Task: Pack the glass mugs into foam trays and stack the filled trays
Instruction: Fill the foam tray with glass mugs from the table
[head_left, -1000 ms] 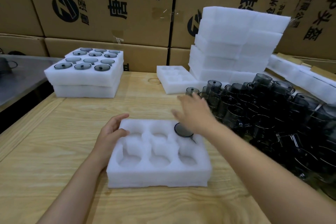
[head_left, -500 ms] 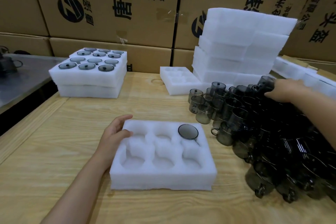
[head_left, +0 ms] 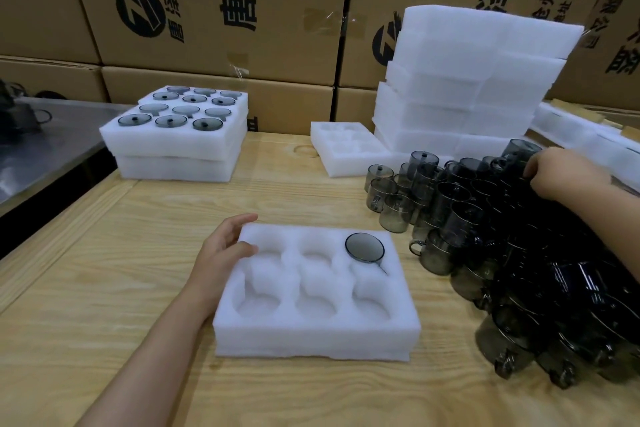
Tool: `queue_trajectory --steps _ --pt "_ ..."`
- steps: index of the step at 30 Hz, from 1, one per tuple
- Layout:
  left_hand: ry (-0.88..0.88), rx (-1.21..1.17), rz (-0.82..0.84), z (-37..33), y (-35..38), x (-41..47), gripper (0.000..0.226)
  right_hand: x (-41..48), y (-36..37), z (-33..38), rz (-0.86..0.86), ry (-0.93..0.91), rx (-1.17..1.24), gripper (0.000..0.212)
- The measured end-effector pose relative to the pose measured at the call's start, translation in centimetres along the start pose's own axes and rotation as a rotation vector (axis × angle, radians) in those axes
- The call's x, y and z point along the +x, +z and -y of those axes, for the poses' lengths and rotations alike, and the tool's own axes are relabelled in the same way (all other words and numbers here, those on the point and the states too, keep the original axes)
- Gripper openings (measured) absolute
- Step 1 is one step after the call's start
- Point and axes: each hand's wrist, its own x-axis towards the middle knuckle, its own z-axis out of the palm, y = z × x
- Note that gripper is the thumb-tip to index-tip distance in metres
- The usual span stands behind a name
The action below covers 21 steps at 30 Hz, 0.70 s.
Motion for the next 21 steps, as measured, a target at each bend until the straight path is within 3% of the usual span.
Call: queue_trajectory --steps 8,15,17,21 --pt "-0.005 -0.007 0.003 -0.1 0.1 0.0 0.050 -1.3 -3.5 1.7 -0.035 0.064 0.080 0.019" --pt "-0.016 -0.010 -0.001 -0.2 0.1 -0.2 0.052 -5.9 -7.0 6.8 -0.236 -0.170 0.285 0.044" --pt "-0.020 -0.011 -0.002 -0.2 0.1 -0.2 0.052 -7.9 -7.3 9.2 -0.170 -0.277 0.438 0.042" --pt "-0.019 -0.008 -0.004 -0.2 0.2 -0.2 0.053 -11.5 -5.8 14.2 0.152 -0.442 0.651 0.039"
